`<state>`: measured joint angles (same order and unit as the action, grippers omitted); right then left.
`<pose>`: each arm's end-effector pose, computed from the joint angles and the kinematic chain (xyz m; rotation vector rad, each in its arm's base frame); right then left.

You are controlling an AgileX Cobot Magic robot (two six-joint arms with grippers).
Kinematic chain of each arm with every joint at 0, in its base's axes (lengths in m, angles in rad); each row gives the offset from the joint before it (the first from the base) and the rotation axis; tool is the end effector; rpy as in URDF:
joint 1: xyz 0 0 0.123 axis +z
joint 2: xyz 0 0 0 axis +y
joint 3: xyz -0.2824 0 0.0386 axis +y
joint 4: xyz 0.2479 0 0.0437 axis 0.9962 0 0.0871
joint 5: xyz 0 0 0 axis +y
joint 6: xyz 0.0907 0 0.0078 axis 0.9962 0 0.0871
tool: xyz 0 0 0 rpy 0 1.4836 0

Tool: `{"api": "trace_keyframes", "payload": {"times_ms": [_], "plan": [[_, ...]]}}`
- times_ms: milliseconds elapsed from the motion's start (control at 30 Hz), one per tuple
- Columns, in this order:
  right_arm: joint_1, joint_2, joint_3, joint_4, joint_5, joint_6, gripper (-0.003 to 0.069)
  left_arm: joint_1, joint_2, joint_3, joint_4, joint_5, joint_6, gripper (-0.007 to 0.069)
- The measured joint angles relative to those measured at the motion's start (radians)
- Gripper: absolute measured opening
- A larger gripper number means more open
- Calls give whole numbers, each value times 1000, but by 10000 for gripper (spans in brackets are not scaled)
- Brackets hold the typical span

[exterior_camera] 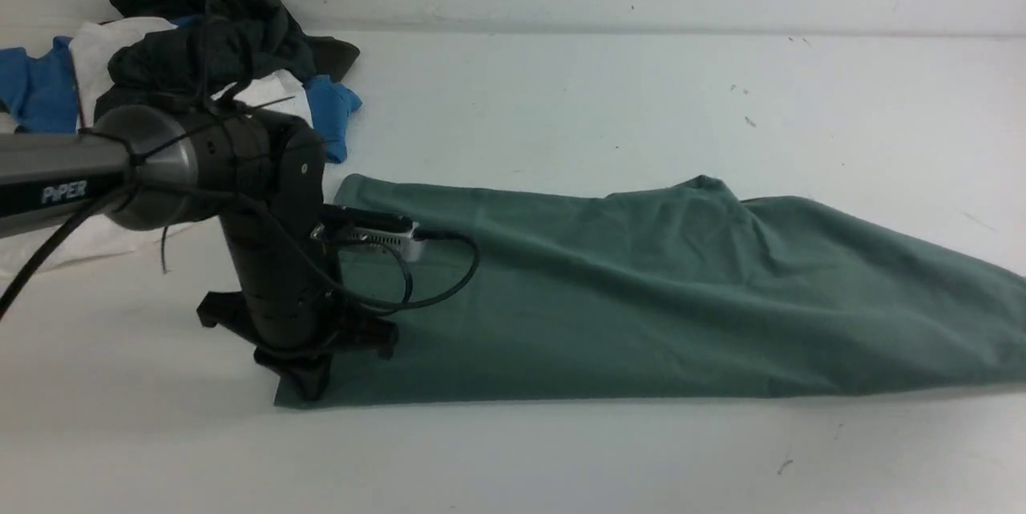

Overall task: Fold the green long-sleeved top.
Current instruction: Use the right arm to clamp the right edge of the fabric

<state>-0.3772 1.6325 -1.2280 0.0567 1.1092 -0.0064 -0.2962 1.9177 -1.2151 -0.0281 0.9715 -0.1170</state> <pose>0.2937 -0.1114 0.2551 0.5828 2.9324 0.0360 0.3324 -0.1036 0.1576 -0.2543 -3.1106 0.0301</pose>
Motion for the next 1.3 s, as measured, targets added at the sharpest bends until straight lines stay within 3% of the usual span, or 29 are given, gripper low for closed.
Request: {"api": "trace_keyframes", "payload": {"times_ms": [133, 367, 467, 567, 867, 1067, 1233, 1267, 1300], "plan": [[0, 0, 0, 34, -54, 0, 238, 29, -76, 90, 13, -19, -1, -4], [0, 68, -26, 109, -121, -15, 502, 71, -136, 66, 28, -2, -1, -4], [0, 163, -93, 110, -76, -20, 578, 87, -184, 64, 28, 28, -1, -4], [1, 250, -154, 112, -30, -26, 599, 94, -252, 64, 28, 52, -1, -4], [96, 422, -266, 56, 58, -65, 600, 94, -420, 64, 11, 92, 6, -4], [129, 473, -279, 15, 64, -54, 554, 94, -453, 65, 7, 137, 6, -4], [132, 479, -282, 18, 70, -37, 395, 94, -471, 66, 3, 163, 11, -4], [133, 479, -289, 18, 80, -37, 260, 94, -484, 66, 3, 163, 14, -4], [133, 479, -289, 18, 82, -37, 260, 94, -484, 66, 3, 163, 15, -4]]}}
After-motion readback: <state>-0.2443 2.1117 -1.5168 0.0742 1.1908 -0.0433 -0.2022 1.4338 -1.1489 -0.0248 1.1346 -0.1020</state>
